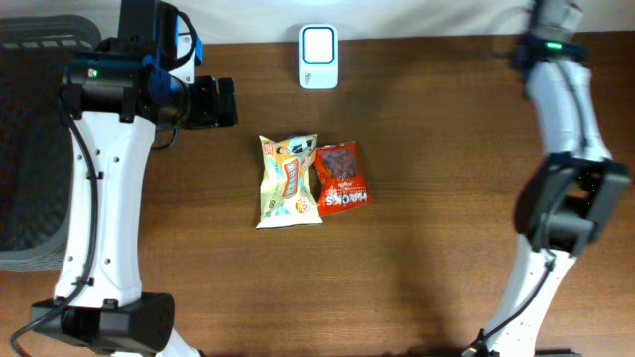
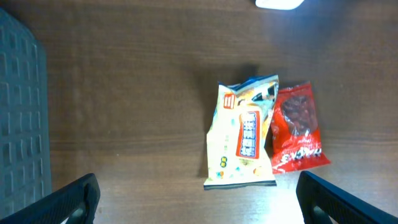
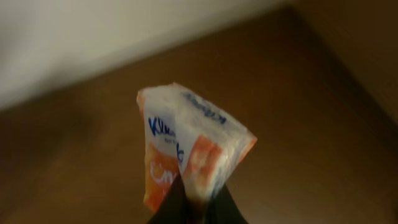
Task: Scan the item barcode
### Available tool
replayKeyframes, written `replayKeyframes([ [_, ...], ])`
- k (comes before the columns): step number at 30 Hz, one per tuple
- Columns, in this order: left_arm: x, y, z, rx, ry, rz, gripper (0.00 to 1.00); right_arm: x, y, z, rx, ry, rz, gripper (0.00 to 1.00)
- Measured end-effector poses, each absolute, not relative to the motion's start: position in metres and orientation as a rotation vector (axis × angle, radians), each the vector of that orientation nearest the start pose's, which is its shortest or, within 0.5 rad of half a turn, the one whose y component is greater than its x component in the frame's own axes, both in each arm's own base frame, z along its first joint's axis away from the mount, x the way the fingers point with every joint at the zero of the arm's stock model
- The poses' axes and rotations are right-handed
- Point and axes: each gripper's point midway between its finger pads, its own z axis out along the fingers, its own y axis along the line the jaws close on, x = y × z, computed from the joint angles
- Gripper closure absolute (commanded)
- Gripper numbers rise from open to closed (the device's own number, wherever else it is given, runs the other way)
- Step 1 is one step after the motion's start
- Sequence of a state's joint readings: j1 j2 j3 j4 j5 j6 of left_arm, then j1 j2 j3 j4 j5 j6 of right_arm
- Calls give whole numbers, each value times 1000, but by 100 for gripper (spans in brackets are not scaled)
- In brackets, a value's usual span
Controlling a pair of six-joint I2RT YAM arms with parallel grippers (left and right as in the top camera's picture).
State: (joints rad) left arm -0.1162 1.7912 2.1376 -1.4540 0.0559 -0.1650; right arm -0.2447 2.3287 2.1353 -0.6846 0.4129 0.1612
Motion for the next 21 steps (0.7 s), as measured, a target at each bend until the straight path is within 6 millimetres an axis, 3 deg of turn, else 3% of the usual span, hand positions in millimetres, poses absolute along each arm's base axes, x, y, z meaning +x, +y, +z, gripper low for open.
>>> replayKeyframes([
  [1, 394, -56, 291, -48, 2685, -163, 1, 538, -255, 129, 782, 2364, -562, 96],
  [3, 394, -56, 291, -48, 2684, -163, 1, 499, -307, 117, 929, 2393, -529, 96],
  [4, 394, -56, 291, -48, 2685, -163, 1, 490, -316, 112, 960, 2404, -502, 96],
  [5, 394, -56, 291, -48, 2685, -163, 1, 474, -334, 105, 1016, 2408, -470, 75],
  [6, 394, -56, 291, -48, 2685, -163, 1, 453, -354, 95, 1085, 2413, -444, 63],
  [7, 394, -56, 291, -47, 2685, -163, 1, 436, -368, 86, 1143, 2414, -433, 64],
  [8, 394, -56, 291, -47, 2685, -163, 1, 425, -376, 80, 1181, 2415, -426, 54],
  [9, 394, -56, 291, -47, 2685, -163, 1, 414, -381, 73, 1213, 2423, -419, 33],
  [10, 394, -56, 291, -48, 2685, -163, 1, 403, -385, 66, 1243, 2435, -410, 25],
  [12, 394, -56, 291, -48, 2685, -163, 1, 393, -386, 63, 1275, 2452, -400, 24],
  [15, 394, -56, 291, -48, 2685, -163, 1, 392, -369, 63, 1270, 2509, -330, 24],
  [17, 394, -56, 291, -48, 2685, -163, 1, 415, -342, 95, 1176, 2478, -196, 9],
  [19, 394, -56, 291, -48, 2683, -163, 1, 450, -266, 162, 928, 2454, 127, 9],
  [20, 394, -56, 291, -48, 2685, -163, 1, 458, -231, 180, 804, 2471, 261, 9],
  [21, 394, -56, 291, -48, 2685, -163, 1, 459, -164, 196, 575, 2540, 489, 9],
])
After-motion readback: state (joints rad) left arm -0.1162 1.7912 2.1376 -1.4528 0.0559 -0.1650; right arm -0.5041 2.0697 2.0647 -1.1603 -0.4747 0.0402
